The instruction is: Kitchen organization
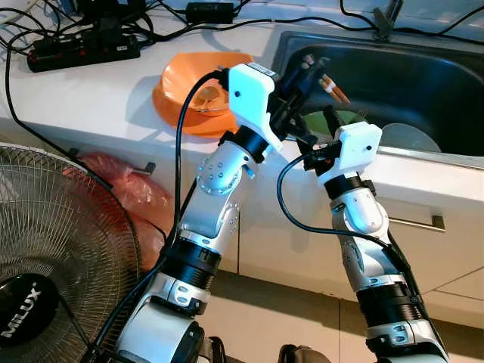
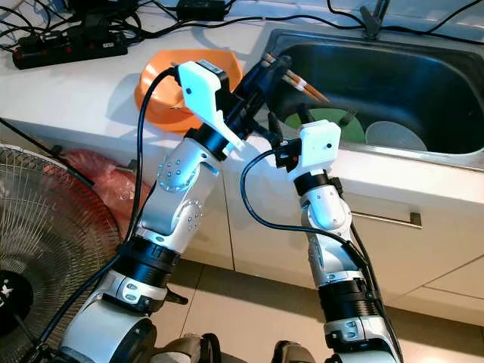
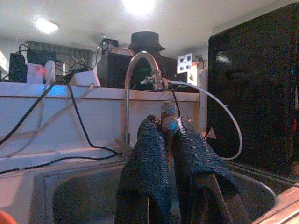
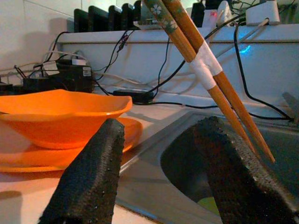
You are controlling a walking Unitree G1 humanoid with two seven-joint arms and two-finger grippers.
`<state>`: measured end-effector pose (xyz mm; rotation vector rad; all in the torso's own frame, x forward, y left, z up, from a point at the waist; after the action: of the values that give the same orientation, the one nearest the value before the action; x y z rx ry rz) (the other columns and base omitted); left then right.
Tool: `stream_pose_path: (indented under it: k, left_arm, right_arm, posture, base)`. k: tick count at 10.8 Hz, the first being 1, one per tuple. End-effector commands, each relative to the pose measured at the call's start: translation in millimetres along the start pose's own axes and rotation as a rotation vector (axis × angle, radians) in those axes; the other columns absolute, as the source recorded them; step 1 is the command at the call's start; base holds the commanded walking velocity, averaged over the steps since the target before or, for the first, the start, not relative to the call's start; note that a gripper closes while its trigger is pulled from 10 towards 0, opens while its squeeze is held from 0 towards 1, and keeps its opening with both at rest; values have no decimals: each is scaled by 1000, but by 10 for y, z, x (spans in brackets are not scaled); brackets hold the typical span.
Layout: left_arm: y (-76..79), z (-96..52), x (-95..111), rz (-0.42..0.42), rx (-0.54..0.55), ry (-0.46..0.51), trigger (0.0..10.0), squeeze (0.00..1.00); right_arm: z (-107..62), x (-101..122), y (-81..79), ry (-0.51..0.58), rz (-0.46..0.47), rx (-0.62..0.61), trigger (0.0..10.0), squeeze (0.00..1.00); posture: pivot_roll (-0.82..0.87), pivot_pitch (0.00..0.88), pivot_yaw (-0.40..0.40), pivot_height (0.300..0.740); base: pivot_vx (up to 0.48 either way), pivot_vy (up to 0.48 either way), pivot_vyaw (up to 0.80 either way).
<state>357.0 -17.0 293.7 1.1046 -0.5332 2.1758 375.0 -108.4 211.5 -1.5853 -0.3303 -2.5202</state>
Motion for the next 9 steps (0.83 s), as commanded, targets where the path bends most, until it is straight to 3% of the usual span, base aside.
stream_pose_path:
  k: [1,3,7,9]
  left_arm:
    - [115,3,6,-34,-28,12,10000,0]
    - [166,-29,-41,-27,-41,-10,10000,0]
    - [-122,-21,131,57,114,64,10000,0]
    - [-129,-34,96,67,111,43,10000,0]
  right_arm:
    - [45,76,-32,22,3,11,10000,0]
    - [51,66,35,16,-8,-30,10000,0]
    - [23,34,14,7,-5,-21,10000,0]
    - [12,9,40,-4,-13,-33,10000,0]
  posture:
    - [-14,126,56,740]
    - [-14,126,56,740]
    - [-15,116,58,740]
    - [-13,116,58,740]
  base:
    - [0,0,0]
    - [0,0,0]
    - [0,0,0]
    - [0,0,0]
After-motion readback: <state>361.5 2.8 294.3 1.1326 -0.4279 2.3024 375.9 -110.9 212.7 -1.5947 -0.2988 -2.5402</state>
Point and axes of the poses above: a point about 5 cm out from each wrist's last joint towards the gripper, its own z axis pointing out of the wrist towards the gripper, its own x axis along the axis of the wrist's last joint, y = z × x, the point moved 5 cm from there along z, pointing out of the wrist towards the gripper, and after that the axes turned 1 degree about -z, right-handed, at the moved point
